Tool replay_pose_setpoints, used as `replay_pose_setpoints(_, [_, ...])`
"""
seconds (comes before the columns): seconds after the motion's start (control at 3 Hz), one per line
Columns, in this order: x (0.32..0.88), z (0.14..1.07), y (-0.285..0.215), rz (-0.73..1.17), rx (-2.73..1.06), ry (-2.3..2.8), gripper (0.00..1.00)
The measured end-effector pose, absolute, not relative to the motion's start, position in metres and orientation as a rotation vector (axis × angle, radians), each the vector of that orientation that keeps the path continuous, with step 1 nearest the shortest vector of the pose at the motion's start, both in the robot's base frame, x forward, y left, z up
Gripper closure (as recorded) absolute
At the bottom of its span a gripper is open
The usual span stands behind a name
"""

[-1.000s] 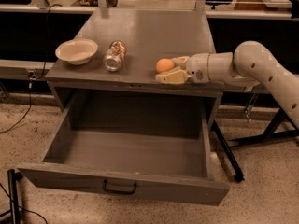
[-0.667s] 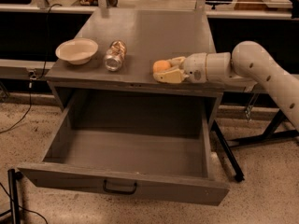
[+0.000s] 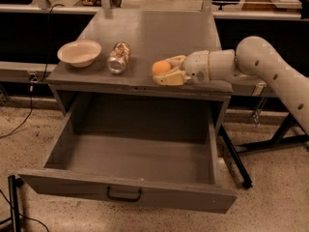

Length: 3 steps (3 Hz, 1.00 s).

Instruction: Place orange into top drawer

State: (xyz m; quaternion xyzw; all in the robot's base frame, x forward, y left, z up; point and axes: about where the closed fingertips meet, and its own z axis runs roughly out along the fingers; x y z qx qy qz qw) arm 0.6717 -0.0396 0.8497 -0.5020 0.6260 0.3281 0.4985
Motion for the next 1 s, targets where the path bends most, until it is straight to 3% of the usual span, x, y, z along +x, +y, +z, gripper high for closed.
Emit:
replay_pose_setpoints(0.33, [0.648,0.852,-0.034,0.647,-1.325,1.466,1.0])
replay_pose_setpoints(0.67, [0.601,0.791,-0.022,0.6,-1.433,1.507,1.0])
replay_pose_setpoints(1.0, [0.601,0.797,-0.022,0.601,-1.433,1.507,1.0])
